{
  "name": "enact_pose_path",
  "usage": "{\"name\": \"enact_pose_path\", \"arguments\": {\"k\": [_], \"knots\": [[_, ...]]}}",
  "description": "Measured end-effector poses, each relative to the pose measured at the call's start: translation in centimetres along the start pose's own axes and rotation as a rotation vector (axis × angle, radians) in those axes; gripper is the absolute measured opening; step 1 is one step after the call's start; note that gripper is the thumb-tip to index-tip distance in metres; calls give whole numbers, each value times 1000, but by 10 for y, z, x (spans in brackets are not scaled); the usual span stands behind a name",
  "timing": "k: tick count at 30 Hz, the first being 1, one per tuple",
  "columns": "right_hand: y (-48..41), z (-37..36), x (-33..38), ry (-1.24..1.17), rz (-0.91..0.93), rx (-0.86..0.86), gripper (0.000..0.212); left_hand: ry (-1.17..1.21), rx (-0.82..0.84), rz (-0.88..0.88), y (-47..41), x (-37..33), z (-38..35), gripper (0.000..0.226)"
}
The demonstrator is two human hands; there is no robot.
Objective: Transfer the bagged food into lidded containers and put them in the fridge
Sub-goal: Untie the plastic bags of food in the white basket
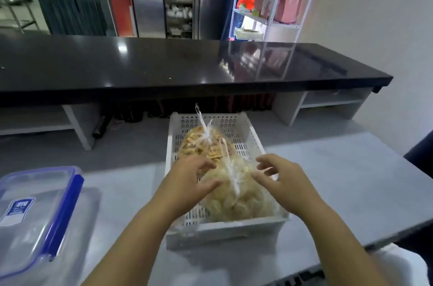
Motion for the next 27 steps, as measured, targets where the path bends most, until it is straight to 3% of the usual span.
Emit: {"name": "enact_pose_path", "arguments": {"k": [3,7,14,19,27], "knots": [[-14,-4,-2,-42,82,20,36,21,34,34,-19,-1,-15,45],[-33,-10,7,-63,158,182,34,55,49,56,-32,4,-29,46],[-55,-15,13,-109,244,270,7,65,7,119,-34,9,-32,49],[-60,-13,1,-357,203,282,15,124,-48,132,-32,9,-35,33],[-74,10,-20,-639,84,-44,20,137,-54,152,-31,4,-35,20]]}}
Point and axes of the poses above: each hand's wrist, its own y-axis away from the middle knuckle, its own z-axis out of the back of the hand, x = y × z, the point moved 5 cm from there along -y, towards the middle knuckle, and after that the axes turned 15 degrees about x, right-handed, at the moved point
